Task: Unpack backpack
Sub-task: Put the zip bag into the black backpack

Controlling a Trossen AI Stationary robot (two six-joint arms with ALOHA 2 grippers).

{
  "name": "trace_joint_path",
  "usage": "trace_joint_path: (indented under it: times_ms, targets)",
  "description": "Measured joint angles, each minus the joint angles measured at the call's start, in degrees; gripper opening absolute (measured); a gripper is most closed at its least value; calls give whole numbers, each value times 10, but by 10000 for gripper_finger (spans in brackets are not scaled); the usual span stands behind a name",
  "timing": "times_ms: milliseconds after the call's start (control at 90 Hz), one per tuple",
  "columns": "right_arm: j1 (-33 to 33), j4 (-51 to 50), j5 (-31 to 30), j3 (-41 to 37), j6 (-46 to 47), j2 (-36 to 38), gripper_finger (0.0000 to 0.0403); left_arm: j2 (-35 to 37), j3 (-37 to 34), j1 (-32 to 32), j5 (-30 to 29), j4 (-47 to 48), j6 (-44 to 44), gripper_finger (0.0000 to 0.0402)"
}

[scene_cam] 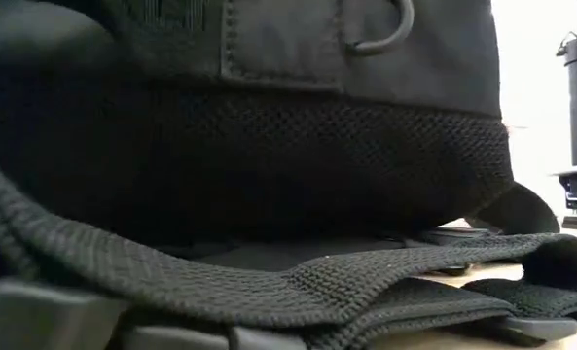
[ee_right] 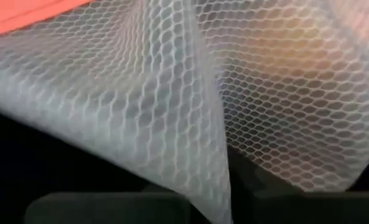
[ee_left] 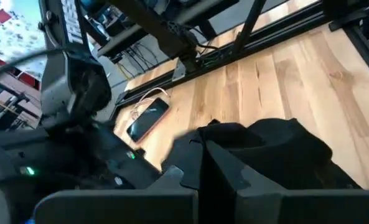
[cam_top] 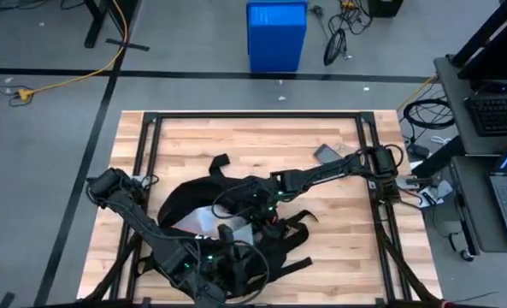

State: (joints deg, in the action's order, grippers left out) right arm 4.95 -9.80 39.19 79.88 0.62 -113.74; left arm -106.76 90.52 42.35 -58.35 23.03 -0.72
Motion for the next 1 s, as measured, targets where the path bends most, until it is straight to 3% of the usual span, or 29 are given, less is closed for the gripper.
trace_joint_path:
  times_ms: [256, 433, 567, 689, 856, 1000]
  targets:
    - [-5, -77, 0, 0, -32, 84, 144, 0, 0, 5, -1, 2, -4, 0]
    - [2, -179, -1, 0, -34, 141, 189, 0, 0, 9, -1, 5, -5, 0]
    - [26, -231, -3, 0, -34, 166, 197, 0, 0, 11, 0, 20, -40, 0]
    - [59, -235, -15, 0, -31, 172, 192, 0, 0, 10, 3, 71, -131, 0]
    - [91, -249, -90, 0, -14, 177, 182, 0, -14, 6, 46, 105, -257, 0]
    - [106, -266, -150, 0, 19, 186, 178, 0, -29, 0, 56, 106, -289, 0]
